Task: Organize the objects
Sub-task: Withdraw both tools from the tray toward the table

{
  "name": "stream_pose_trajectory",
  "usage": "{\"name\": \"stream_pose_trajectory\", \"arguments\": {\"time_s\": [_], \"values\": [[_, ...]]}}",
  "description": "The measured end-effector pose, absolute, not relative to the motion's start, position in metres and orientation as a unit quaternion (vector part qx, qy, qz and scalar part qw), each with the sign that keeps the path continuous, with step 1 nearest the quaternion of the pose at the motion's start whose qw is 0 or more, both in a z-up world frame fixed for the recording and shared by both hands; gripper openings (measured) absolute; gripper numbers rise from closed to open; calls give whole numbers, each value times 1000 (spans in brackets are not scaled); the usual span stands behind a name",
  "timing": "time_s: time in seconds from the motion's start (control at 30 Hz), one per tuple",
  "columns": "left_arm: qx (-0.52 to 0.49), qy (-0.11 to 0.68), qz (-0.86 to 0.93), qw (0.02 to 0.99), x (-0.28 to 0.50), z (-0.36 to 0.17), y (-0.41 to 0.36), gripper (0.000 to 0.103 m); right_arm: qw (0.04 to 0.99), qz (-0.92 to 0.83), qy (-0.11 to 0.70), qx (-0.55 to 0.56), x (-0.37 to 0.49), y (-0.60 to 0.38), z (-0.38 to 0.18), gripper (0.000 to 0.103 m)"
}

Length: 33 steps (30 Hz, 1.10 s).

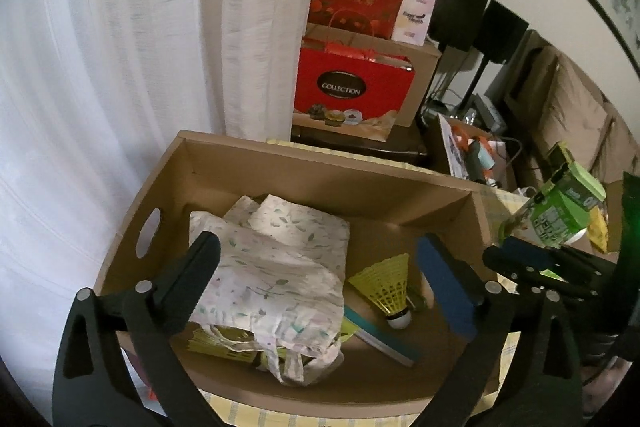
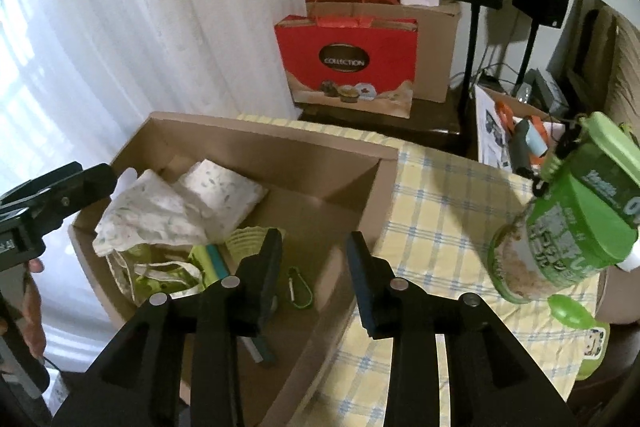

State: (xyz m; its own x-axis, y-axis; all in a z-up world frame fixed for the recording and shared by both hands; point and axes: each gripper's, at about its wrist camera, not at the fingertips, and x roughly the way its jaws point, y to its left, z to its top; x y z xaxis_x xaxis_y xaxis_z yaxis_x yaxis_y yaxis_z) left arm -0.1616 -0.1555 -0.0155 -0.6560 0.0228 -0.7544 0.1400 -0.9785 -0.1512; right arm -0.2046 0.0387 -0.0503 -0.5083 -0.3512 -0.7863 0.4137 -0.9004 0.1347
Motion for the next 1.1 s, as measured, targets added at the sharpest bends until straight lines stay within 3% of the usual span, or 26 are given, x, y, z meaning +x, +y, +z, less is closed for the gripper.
{"name": "stream_pose_trajectory", "arguments": {"time_s": [0.2,0.53,0.63,0.77,1.1], "values": [[402,79,-912,31,-156,-9,-141,102,207,-878,38,430,-193,50,-36,48],[386,64,-920,13,-145,1,-115,103,187,-895,38,403,-178,71,-11,55],[382,59,-922,12,-142,3,-108,103,178,-900,33,396,-174,81,-6,63],[373,63,-926,9,-138,5,-102,103,178,-904,20,388,-171,93,-2,83],[365,52,-930,-7,-129,10,-73,103,164,-907,21,387,-162,122,-2,88]]}}
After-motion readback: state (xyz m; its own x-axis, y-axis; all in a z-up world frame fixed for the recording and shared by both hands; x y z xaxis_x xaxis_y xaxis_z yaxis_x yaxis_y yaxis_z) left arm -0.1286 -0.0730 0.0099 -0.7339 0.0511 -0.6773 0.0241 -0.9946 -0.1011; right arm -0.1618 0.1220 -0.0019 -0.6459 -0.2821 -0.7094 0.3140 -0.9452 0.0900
